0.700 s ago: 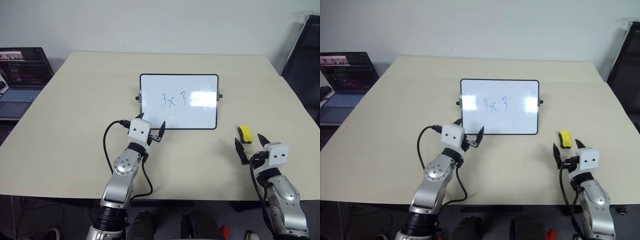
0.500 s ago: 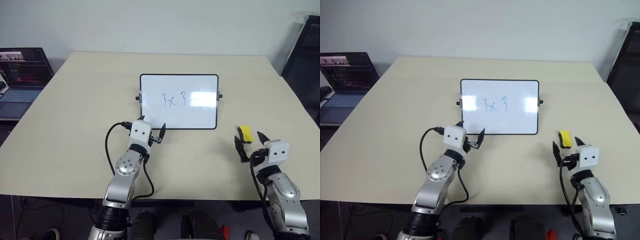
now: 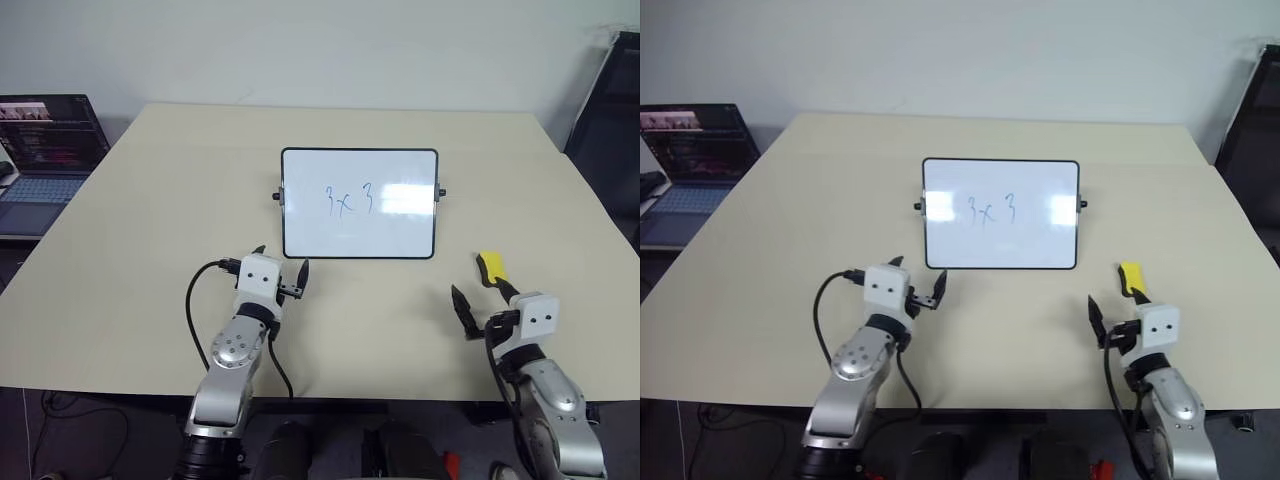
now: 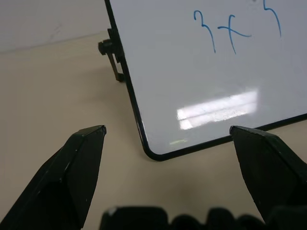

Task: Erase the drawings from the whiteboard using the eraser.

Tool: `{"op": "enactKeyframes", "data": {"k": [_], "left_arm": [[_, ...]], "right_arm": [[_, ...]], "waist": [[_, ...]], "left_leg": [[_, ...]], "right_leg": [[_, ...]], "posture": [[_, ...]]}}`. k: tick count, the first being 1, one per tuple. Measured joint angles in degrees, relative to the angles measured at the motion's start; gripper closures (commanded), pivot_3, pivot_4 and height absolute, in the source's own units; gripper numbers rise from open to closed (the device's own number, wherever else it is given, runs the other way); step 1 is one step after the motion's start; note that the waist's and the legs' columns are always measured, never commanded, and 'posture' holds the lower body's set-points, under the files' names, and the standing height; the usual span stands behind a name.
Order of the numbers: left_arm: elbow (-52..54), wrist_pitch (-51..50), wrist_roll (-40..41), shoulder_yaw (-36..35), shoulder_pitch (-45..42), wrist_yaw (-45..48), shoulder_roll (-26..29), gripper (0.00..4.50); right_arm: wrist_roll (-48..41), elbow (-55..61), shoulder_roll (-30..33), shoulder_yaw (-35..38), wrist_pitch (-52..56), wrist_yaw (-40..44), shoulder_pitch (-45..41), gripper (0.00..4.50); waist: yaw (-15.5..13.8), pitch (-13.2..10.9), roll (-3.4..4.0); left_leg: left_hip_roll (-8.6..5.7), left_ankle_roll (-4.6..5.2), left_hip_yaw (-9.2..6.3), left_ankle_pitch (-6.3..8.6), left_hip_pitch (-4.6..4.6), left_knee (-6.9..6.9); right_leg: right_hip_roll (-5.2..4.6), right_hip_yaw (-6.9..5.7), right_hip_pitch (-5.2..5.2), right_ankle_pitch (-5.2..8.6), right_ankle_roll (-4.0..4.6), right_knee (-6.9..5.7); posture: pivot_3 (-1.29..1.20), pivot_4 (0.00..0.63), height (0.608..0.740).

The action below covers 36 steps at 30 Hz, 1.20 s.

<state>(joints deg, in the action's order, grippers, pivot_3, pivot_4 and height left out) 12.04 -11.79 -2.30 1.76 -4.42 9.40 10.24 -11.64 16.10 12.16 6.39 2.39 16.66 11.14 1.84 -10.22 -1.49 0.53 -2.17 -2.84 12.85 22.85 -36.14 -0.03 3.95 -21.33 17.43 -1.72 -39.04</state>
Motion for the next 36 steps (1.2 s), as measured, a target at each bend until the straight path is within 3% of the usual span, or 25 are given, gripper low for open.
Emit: {"op": "enactKeyframes", "data": {"k": [5, 12, 16, 19, 26, 36], "left_arm": [[1.48, -1.07, 3.73, -3.49, 0.08, 3.96, 3.77, 0.00], [4.85, -5.43, 9.70, -4.20, -1.20, 11.48, 8.02, 0.00], [5.32, -9.12, 15.33, -1.60, -8.17, 22.25, 13.21, 0.00], [4.19, -10.81, 19.98, 0.60, -15.28, 31.74, 16.64, 0.00], [-5.96, -10.19, 21.75, 3.62, -28.66, 45.12, 20.74, 0.00], [-18.15, -3.13, 18.38, 9.30, -35.49, 54.05, 18.61, 0.00]], "right_arm": [[0.75, 6.53, -2.05, -2.78, 3.23, -2.09, 2.81, 0.03], [-0.36, 15.69, 0.23, -1.55, 18.33, -7.08, -1.06, 0.03], [0.41, 17.85, 5.35, 1.13, 25.13, -7.60, -5.30, 0.03], [-1.45, 18.34, 4.87, 3.27, 31.95, -9.36, -9.51, 0.03], [-5.33, 18.68, 5.61, 11.45, 44.88, -13.75, -18.75, 0.03], [-7.97, 7.72, 6.87, 12.76, 53.76, -11.78, -26.29, 0.03]], "waist": [[-0.15, 0.00, 0.00], [-0.15, 0.00, -0.01], [-0.29, 0.01, -0.03], [-0.13, 0.00, -0.02], [0.03, -0.01, -0.01], [0.04, -0.01, 0.00]], "left_leg": [[-0.03, 0.00, -0.02, 0.00, 0.04, 0.00], [-0.02, -0.01, -0.05, -0.01, 0.03, -0.02], [-0.05, -0.01, -0.02, -0.01, 0.02, -0.03], [-0.03, -0.01, 0.01, -0.01, 0.03, -0.01], [-0.03, 0.00, 0.05, 0.00, 0.07, 0.04], [-0.02, 0.01, 0.08, 0.00, 0.14, 0.05]], "right_leg": [[-0.04, -0.02, -0.01, 0.00, 0.01, 0.03], [0.00, -0.05, -0.01, 0.01, 0.00, 0.00], [0.09, -0.17, 0.01, 0.01, 0.00, 0.02], [0.20, -0.19, -0.02, 0.00, 0.01, 0.01], [0.30, -0.17, -0.08, 0.00, 0.02, 0.03], [0.31, -0.12, -0.14, 0.00, 0.03, 0.03]], "posture": [[0.00, 0.150, 0.740], [0.00, 0.150, 0.740], [0.00, 0.150, 0.740], [0.00, 0.150, 0.740], [0.00, 0.150, 0.740], [0.00, 0.150, 0.740]]}}
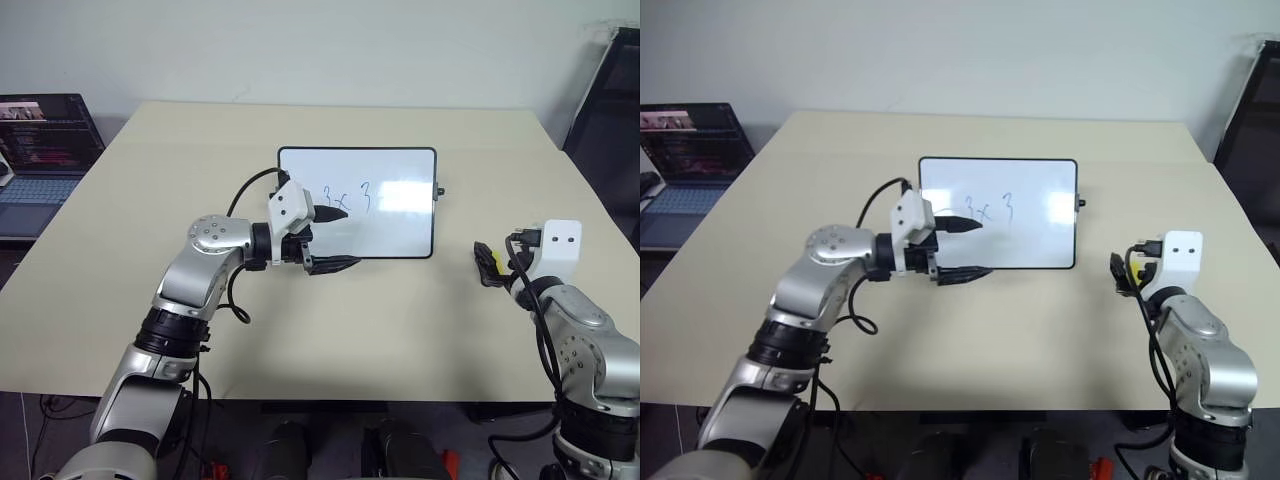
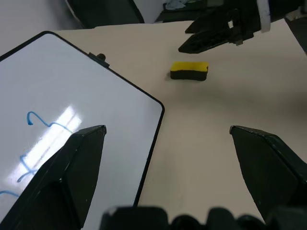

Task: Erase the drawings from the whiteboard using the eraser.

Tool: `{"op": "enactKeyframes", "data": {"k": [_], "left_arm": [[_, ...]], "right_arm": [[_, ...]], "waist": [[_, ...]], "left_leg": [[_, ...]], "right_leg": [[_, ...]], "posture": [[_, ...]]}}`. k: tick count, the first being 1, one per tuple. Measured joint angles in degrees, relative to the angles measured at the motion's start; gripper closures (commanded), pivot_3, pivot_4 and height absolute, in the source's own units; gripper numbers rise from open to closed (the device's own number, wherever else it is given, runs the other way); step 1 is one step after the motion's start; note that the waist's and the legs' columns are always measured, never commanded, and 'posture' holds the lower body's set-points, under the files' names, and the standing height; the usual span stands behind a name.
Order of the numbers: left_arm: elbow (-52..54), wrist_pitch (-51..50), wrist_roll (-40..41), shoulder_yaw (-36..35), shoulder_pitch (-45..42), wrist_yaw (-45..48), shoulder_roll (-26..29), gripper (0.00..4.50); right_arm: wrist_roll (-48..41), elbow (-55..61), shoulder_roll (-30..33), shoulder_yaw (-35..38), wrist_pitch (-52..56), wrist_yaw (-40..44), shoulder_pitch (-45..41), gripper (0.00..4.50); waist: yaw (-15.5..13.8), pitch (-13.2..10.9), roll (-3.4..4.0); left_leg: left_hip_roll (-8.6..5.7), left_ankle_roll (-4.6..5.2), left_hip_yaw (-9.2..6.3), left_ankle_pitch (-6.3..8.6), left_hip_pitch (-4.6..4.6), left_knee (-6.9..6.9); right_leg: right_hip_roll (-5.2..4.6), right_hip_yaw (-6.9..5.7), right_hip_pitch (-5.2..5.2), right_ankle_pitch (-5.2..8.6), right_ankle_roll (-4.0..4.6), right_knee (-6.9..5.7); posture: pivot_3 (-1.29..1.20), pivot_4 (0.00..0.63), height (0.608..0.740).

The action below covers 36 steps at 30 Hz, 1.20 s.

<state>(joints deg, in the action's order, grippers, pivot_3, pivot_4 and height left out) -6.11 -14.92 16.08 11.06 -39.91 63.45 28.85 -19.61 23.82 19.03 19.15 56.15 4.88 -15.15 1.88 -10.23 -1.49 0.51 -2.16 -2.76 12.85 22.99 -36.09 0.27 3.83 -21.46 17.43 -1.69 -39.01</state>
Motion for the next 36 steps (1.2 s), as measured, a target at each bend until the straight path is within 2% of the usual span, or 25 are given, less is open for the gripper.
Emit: {"op": "enactKeyframes", "data": {"k": [10, 27, 36], "left_arm": [[-2.83, 4.22, -1.72, 0.52, -0.73, 3.23, -0.54, 0.00], [-1.27, 2.60, -2.25, 0.98, -0.71, 3.09, -1.11, 0.00], [-0.49, 1.25, -2.24, 0.97, -0.72, 2.16, -1.12, 0.00]], "right_arm": [[0.46, -2.74, 0.34, -0.13, 0.10, 0.74, 1.77, 0.03], [2.21, -8.12, 0.32, -1.38, -3.41, 1.30, 3.02, 0.03], [3.19, -13.83, 0.17, -1.31, -8.10, 0.89, 0.55, 0.03]], "waist": [[0.04, 0.00, 0.00], [0.03, 0.00, 0.00], [0.07, 0.00, 0.00]], "left_leg": [[0.01, 0.01, 0.02, 0.01, 0.01, 0.00], [0.01, 0.01, 0.03, 0.01, 0.01, 0.00], [0.02, 0.01, 0.04, 0.01, 0.00, 0.00]], "right_leg": [[0.00, 0.03, -0.03, 0.00, 0.00, 0.00], [0.01, 0.03, -0.03, 0.00, 0.00, 0.00], [0.02, 0.05, -0.03, 0.00, 0.00, -0.01]], "posture": [[0.00, 0.150, 0.740], [0.00, 0.150, 0.740], [0.00, 0.150, 0.740]]}}
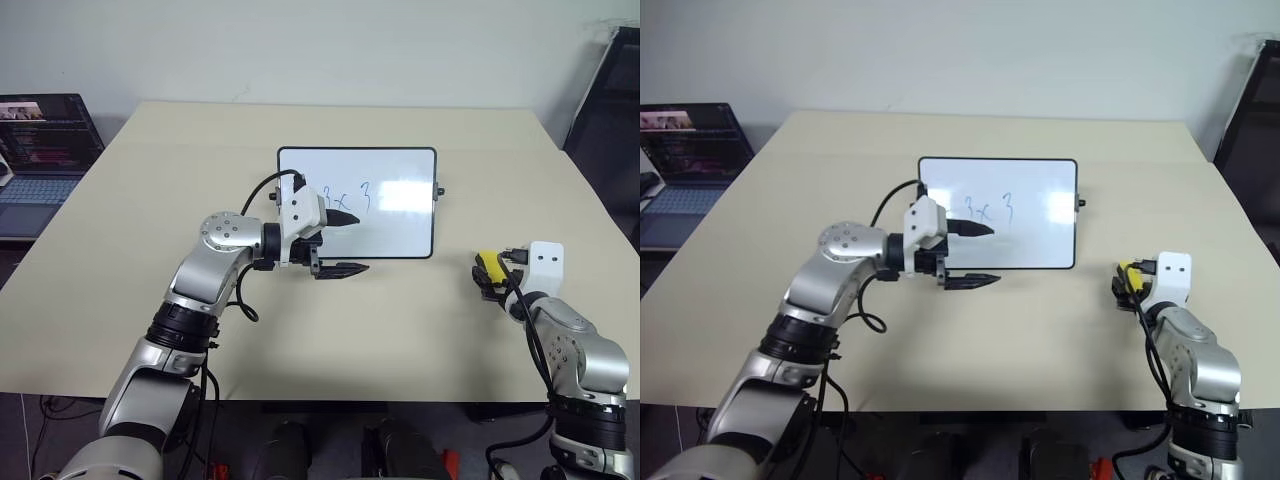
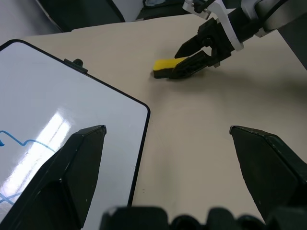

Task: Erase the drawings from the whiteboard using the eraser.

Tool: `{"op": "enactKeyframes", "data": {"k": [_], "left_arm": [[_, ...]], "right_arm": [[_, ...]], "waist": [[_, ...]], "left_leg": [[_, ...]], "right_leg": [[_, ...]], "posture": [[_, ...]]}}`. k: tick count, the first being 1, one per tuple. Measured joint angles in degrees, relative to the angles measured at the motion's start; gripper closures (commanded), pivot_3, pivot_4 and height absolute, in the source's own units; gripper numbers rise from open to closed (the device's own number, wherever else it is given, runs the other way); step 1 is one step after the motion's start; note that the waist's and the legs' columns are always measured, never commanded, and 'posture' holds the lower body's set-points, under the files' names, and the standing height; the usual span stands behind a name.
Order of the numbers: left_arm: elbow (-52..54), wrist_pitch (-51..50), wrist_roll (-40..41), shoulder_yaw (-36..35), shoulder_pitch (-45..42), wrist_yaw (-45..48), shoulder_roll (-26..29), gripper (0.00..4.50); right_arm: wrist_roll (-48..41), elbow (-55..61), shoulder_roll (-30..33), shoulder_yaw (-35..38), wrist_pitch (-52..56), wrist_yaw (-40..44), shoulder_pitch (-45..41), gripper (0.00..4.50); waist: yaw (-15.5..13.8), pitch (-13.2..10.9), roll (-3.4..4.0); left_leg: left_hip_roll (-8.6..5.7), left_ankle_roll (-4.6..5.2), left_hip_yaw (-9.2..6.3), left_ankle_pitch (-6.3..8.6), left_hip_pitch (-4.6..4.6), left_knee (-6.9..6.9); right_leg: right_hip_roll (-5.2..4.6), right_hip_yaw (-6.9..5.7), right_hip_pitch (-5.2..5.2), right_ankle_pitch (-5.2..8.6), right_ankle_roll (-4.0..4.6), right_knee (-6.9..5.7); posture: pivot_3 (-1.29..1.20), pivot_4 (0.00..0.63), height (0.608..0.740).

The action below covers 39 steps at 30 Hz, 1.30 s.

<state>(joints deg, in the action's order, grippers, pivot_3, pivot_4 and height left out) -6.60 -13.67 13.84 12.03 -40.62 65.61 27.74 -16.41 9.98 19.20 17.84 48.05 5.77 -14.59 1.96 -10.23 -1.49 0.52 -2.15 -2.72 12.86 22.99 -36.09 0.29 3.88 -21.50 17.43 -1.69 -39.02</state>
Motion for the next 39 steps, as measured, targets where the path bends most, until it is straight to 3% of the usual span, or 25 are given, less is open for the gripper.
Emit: {"op": "enactKeyframes", "data": {"k": [5, 6, 8, 16, 22, 29, 35, 39], "left_arm": [[0.40, -0.08, -0.01, 0.00, 0.00, -0.10, 0.00, 0.00], [0.40, -0.08, -0.01, 0.00, 0.00, -0.11, 0.00, 0.00], [0.40, -0.08, -0.01, 0.00, 0.00, -0.10, 0.00, 0.00], [0.40, -0.06, -0.02, 0.00, 0.35, -0.08, 0.08, 0.00], [1.33, -2.01, 0.00, -0.34, 1.63, -2.16, 0.08, 0.00], [7.19, -9.00, -1.53, -2.57, 7.35, -13.02, 0.07, 0.00], [14.14, -16.62, -2.08, -3.38, 11.84, -20.96, -0.26, 0.00], [16.99, -20.64, -1.92, -4.68, 11.77, -24.51, -0.42, 0.00]], "right_arm": [[0.06, -2.34, 0.06, -0.01, -1.37, -0.02, -0.98, 0.03], [0.11, -2.78, 0.09, -0.01, -1.43, -0.05, -1.21, 0.20], [0.23, -3.48, 0.14, -0.01, -1.46, -0.09, -1.71, 0.63], [0.67, -3.53, 0.15, -0.05, -1.48, -0.12, -1.86, 3.36], [0.67, -3.37, 0.16, -0.07, -1.36, -0.07, -1.84, 3.43], [0.20, 5.22, 0.34, -1.95, 1.70, 0.59, 2.29, 3.43], [-0.67, 17.54, 1.30, -8.66, 5.00, 2.90, 3.13, 3.43], [-0.39, 20.12, 2.57, -13.16, 6.16, 3.73, -0.66, 3.43]], "waist": [[-0.04, 0.00, 0.00], [-0.02, 0.00, 0.00], [-0.02, 0.00, 0.00], [-0.03, 0.00, 0.00], [-0.02, 0.00, 0.00], [0.11, -0.01, 0.02], [0.06, -0.01, 0.01], [0.12, -0.02, 0.01]], "left_leg": [[0.00, 0.00, -0.01, 0.00, 0.00, 0.00], [0.00, 0.00, 0.01, 0.00, 0.00, 0.00], [0.00, 0.00, 0.00, 0.00, 0.00, 0.00], [0.00, 0.00, -0.01, 0.00, 0.00, 0.00], [0.00, 0.00, -0.01, 0.00, -0.01, 0.00], [0.03, 0.00, -0.06, 0.00, 0.01, 0.00], [0.03, -0.01, -0.17, 0.00, 0.01, -0.03], [0.00, -0.01, -0.08, 0.00, -0.01, -0.05]], "right_leg": [[0.00, 0.00, 0.00, 0.00, 0.00, 0.00], [0.00, 0.01, 0.00, 0.00, 0.00, 0.00], [0.00, 0.00, 0.00, 0.00, 0.00, -0.01], [0.00, 0.00, 0.01, 0.00, 0.00, 0.00], [0.00, 0.02, 0.01, 0.00, 0.00, -0.01], [-0.01, 0.10, 0.00, 0.00, 0.00, 0.00], [-0.01, 0.08, 0.04, 0.00, -0.01, -0.03], [-0.01, 0.05, 0.03, -0.01, -0.03, -0.02]], "posture": [[0.00, 0.150, 0.740], [0.00, 0.150, 0.740], [0.00, 0.150, 0.740], [0.00, 0.150, 0.740], [0.00, 0.150, 0.740], [0.00, 0.150, 0.740], [0.00, 0.150, 0.740], [0.00, 0.150, 0.740]]}}
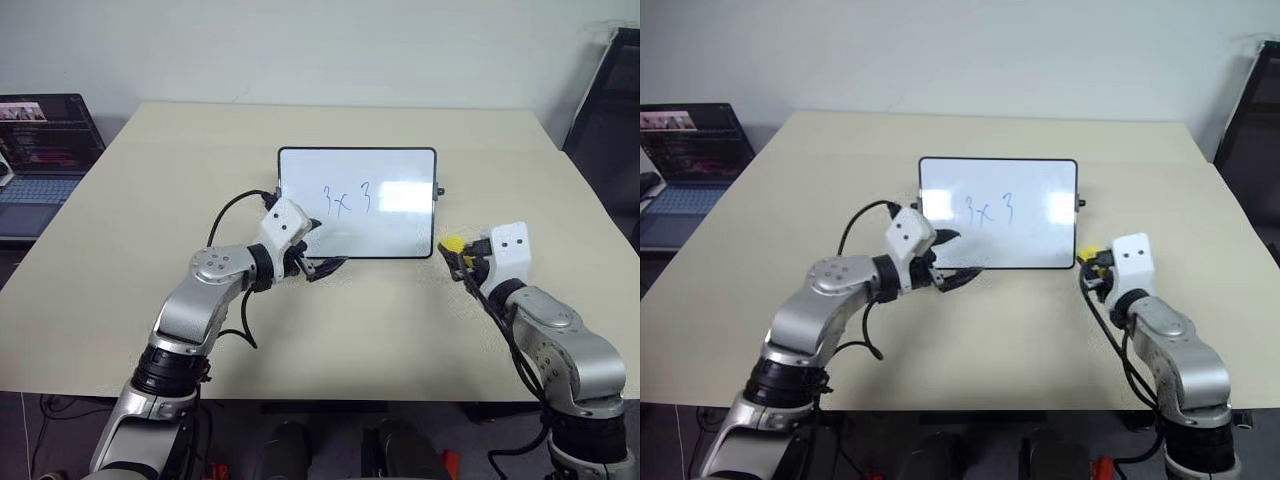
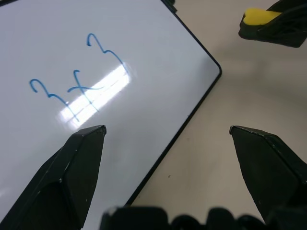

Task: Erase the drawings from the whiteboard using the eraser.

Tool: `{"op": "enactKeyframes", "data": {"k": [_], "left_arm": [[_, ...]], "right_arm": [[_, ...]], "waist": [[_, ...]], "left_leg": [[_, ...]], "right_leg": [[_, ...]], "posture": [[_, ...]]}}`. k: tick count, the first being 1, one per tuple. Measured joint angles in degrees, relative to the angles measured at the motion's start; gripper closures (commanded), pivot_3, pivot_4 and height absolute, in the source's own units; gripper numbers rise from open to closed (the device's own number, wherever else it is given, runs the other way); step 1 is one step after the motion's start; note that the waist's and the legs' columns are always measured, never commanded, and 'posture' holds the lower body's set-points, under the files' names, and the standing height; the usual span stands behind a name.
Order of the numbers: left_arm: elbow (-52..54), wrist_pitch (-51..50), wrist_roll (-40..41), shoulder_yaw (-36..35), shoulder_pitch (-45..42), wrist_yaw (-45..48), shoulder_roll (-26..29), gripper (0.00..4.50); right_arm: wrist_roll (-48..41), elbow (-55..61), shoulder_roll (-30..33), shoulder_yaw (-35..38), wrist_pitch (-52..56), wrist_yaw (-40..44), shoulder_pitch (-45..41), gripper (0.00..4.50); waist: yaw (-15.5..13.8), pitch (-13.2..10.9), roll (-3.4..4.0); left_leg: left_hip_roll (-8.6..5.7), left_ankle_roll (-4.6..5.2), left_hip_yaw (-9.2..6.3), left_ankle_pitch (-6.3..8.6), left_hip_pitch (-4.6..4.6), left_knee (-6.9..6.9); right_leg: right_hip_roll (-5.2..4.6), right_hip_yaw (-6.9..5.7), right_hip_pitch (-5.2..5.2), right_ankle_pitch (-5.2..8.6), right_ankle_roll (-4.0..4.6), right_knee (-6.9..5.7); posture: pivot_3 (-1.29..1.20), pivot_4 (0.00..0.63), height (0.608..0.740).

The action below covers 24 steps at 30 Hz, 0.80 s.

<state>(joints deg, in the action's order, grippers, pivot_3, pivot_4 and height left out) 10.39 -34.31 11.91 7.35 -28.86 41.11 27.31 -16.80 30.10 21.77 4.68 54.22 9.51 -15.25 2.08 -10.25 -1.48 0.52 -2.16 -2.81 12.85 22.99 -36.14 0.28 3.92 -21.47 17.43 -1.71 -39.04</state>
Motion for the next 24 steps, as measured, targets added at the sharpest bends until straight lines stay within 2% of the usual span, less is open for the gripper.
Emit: {"op": "enactKeyframes", "data": {"k": [5, 12, 18, 24], "left_arm": [[-0.93, -2.53, 0.24, -0.74, -2.71, -2.18, 0.00, 0.00], [-5.56, -4.89, -0.31, -0.81, -8.12, -4.19, 0.00, 0.00], [-5.87, -5.46, -0.30, -0.15, -8.08, -3.73, 0.04, 0.00], [-5.79, -5.47, -0.30, 0.09, -7.82, -3.18, 0.07, 0.00]], "right_arm": [[0.53, -1.60, 0.65, -4.50, -0.11, 1.78, -9.02, 3.43], [6.76, -18.34, -0.41, -13.27, -7.84, 5.04, -25.71, 3.43], [14.11, -31.51, -1.63, -21.84, -15.91, 8.37, -33.33, 3.43], [18.33, -39.89, -4.41, -23.99, -21.21, 9.74, -36.02, 3.43]], "waist": [[-0.15, -0.01, -0.01], [-0.04, -0.02, -0.02], [-0.11, -0.02, -0.02], [-0.17, -0.02, -0.02]], "left_leg": [[0.02, 0.00, -0.08, 0.00, 0.00, 0.03], [0.02, 0.00, 0.03, 0.00, 0.02, 0.06], [0.01, -0.03, 0.01, -0.01, 0.80, -0.12], [-0.03, -0.02, -0.06, -0.01, 0.88, -0.16]], "right_leg": [[0.01, -0.05, 0.01, 0.00, 0.02, 0.01], [-0.02, -0.12, -0.09, 0.00, 0.03, 0.04], [-0.28, -0.17, -0.86, -0.02, 0.06, -0.13], [-0.36, -0.26, -0.88, -0.03, 0.06, -0.12]], "posture": [[0.00, 0.150, 0.740], [0.00, 0.150, 0.740], [0.00, 0.150, 0.740], [0.00, 0.150, 0.740]]}}
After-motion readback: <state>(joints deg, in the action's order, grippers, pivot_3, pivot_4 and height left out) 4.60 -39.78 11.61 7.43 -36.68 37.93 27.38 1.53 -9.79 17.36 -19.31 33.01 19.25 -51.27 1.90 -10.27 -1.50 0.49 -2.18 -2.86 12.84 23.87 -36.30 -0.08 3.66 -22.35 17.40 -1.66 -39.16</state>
